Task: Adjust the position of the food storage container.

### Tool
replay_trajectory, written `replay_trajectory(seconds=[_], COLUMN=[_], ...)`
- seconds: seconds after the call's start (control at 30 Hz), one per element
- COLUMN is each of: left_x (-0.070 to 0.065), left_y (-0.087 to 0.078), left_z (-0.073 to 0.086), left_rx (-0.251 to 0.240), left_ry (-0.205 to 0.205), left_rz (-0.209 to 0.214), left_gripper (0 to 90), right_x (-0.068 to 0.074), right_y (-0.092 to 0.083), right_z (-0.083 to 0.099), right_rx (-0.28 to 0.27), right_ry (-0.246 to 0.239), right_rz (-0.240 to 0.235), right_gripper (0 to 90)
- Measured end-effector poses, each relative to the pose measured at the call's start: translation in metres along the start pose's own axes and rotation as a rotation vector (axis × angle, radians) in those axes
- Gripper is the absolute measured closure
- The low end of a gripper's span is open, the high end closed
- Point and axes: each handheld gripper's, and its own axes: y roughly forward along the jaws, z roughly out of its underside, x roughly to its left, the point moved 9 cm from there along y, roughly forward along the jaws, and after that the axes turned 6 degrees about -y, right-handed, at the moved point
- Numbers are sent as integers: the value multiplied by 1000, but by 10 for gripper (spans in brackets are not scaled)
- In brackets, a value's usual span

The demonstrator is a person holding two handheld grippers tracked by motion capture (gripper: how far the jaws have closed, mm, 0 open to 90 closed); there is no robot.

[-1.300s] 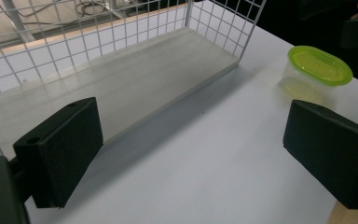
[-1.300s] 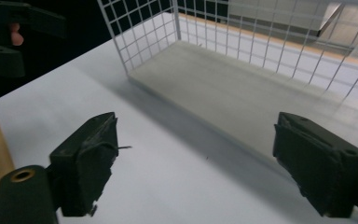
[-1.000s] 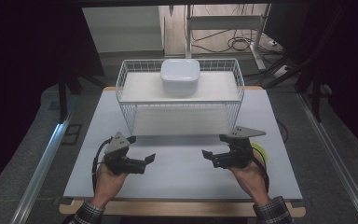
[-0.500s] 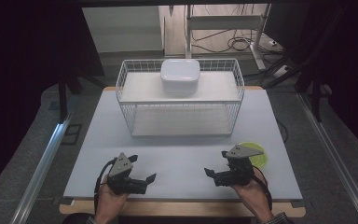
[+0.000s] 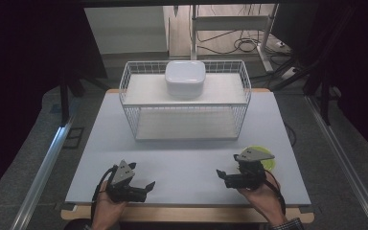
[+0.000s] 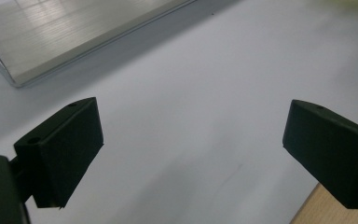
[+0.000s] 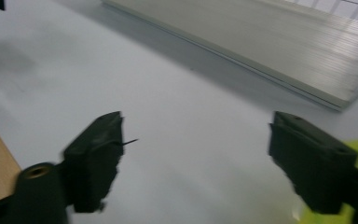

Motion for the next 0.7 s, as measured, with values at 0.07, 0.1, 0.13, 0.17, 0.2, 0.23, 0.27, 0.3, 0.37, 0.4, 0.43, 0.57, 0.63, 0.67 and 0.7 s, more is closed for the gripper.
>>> replay_trajectory(seconds=[0.07, 0.1, 0.13, 0.17, 0.2, 0.23, 0.27, 0.3, 0.37, 0.4, 0.43, 0.57, 0.63, 0.67, 0.7], left_x=[1, 1, 2, 2, 3, 3, 4, 4, 4, 4, 5, 5, 5, 5, 5], left_y=[0, -1, -1, -1, -1, -1, -1, -1, -1, -1, 0, 1, 2, 2, 2], left_z=[2, 3, 3, 4, 5, 5, 6, 6, 6, 6, 7, 8, 9, 9, 9], left_rx=[6, 11, 12, 15, 19, 19, 19, 20, 19, 20, 22, 34, 37, 38, 38], left_ry=[1, 1, 0, -3, -7, -11, -13, -14, -20, -22, -23, -25, -27, -29, -30], left_rz=[-4, -5, -6, -6, -5, -4, -4, -3, 0, 2, 2, 6, 6, 7, 7], left_gripper=[48, 48, 48, 48, 48, 48, 48, 48, 48, 48, 48, 48, 48, 48, 48], right_x=[-7, -11, -14, -16, -18, -22, -23, -25, -28, -30, -32, -41, -47, -50, -52], right_y=[-5, -7, -9, -10, -12, -14, -15, -17, -19, -21, -22, -28, -32, -34, -36], right_z=[3, 6, 8, 9, 11, 13, 14, 15, 16, 17, 18, 20, 21, 21, 22], right_rx=[18, 29, 34, 39, 45, 54, 57, 58, 64, 65, 67, 55, 50, 43, 37], right_ry=[17, 26, 31, 34, 39, 39, 39, 41, 47, 52, 58, 81, 86, 93, 105], right_rz=[11, 19, 22, 24, 28, 34, 39, 42, 52, 58, 65, 96, 123, 126, 128], right_gripper=[291, 335, 369, 395, 427, 469, 495, 518, 554, 572, 585, 620, 640, 653, 668])
